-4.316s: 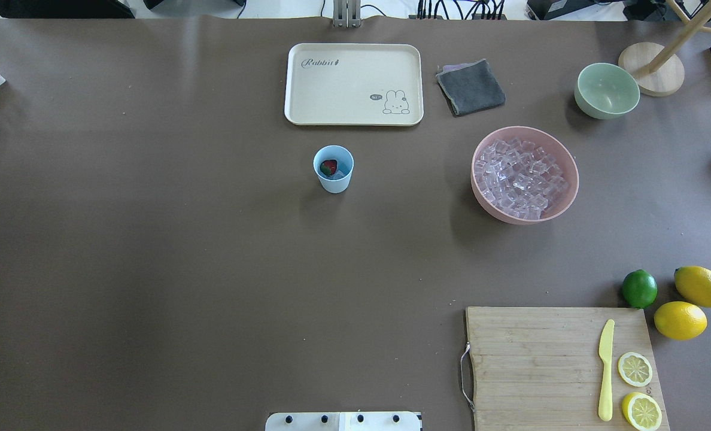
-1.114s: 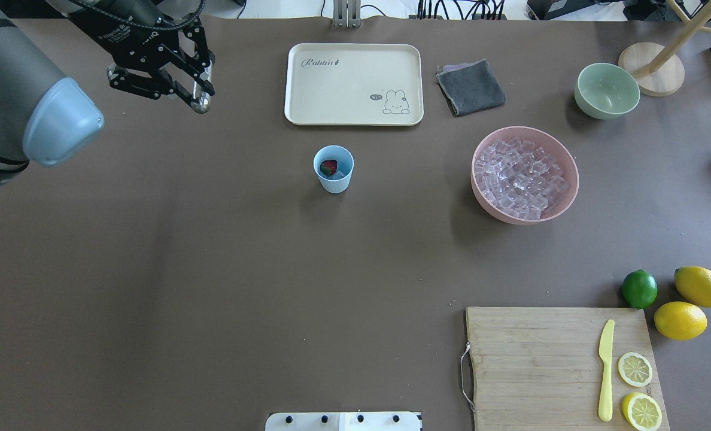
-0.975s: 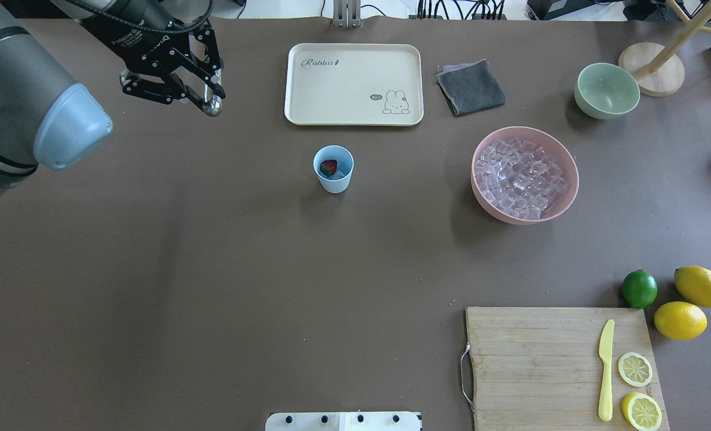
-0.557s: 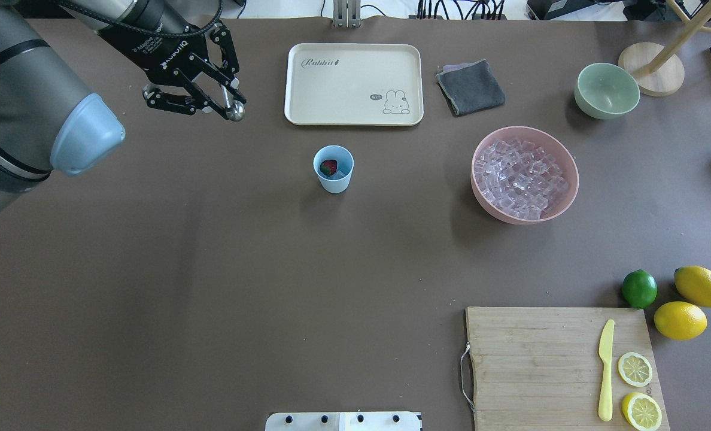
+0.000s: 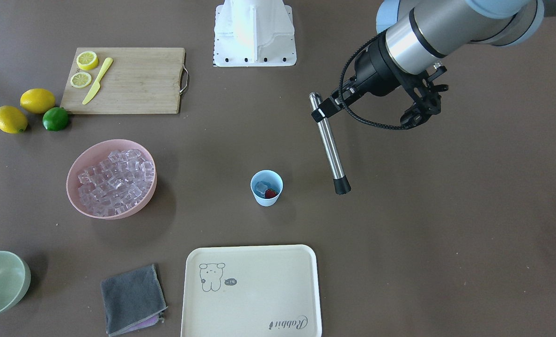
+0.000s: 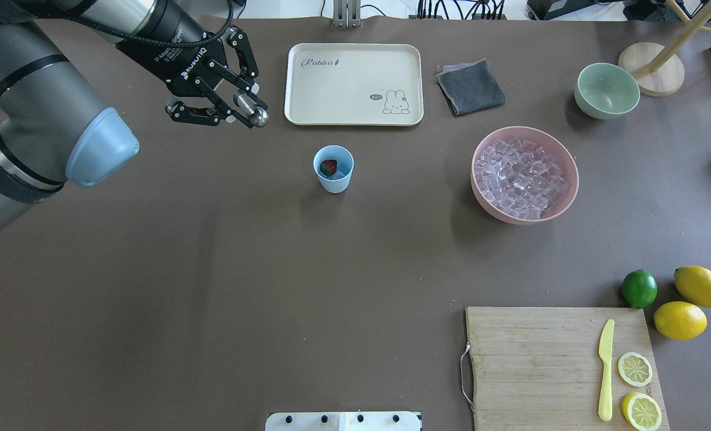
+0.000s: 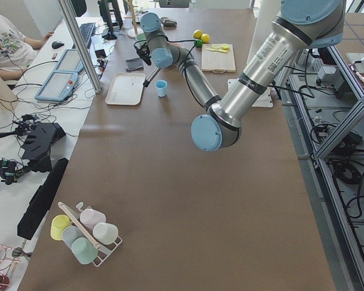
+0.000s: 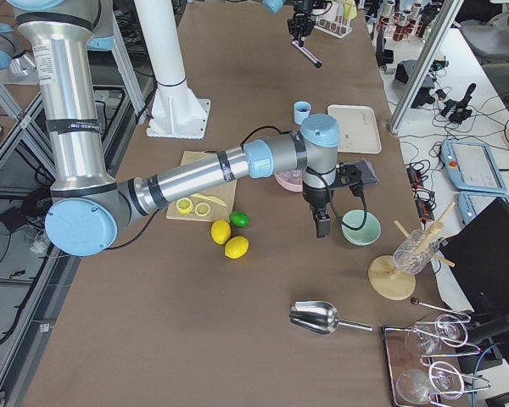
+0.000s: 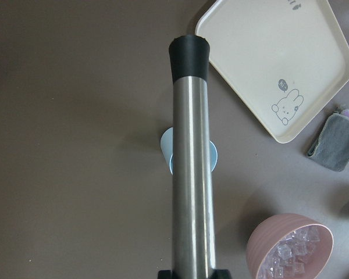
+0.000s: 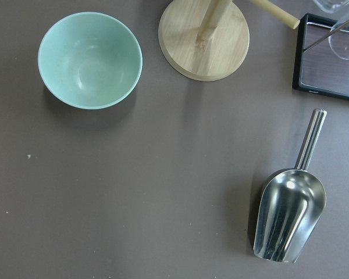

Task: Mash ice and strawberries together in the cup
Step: 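Lift the steel muddler with the left gripper and carry it toward the cup, then position the muddler above the light-blue cup and lower it in with the left gripper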

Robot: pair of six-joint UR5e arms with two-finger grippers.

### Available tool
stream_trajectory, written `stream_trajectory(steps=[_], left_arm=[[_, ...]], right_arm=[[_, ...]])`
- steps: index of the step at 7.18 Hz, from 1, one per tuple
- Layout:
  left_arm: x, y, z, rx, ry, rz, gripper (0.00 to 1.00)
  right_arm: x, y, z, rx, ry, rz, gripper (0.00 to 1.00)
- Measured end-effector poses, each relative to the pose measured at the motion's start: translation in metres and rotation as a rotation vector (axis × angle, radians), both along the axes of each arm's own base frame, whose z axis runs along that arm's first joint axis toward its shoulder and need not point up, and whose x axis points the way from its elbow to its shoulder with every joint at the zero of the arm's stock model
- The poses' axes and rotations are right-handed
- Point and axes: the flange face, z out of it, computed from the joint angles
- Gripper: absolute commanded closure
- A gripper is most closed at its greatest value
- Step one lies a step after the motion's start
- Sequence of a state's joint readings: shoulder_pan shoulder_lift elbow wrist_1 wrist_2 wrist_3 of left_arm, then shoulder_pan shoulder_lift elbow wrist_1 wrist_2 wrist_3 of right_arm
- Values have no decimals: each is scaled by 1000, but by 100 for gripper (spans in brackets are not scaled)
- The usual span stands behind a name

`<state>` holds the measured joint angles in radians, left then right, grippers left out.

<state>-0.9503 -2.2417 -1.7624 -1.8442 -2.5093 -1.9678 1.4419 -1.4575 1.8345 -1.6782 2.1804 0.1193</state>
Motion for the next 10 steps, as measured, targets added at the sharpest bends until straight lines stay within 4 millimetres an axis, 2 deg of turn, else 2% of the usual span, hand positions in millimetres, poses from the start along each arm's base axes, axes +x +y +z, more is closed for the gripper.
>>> stream_trajectory(steps=[3,5,7,8,10], left_arm=[[1,-7,9,32,13,12,100],[-6,-4,4,-21,37,44,100],[-8,2,-1,-95,57,85,100],[-4,8,-2,-125,61,107,100],[21,19,0,-146,58,160,100]], right_arm=[[0,1,-7,-1,-6,20,3],[0,2,-13,-3,-11,38,4],[1,7,-28,-14,-28,85,4],[1,10,-30,-25,-36,100,4],[2,20,-16,-62,-35,112,4]])
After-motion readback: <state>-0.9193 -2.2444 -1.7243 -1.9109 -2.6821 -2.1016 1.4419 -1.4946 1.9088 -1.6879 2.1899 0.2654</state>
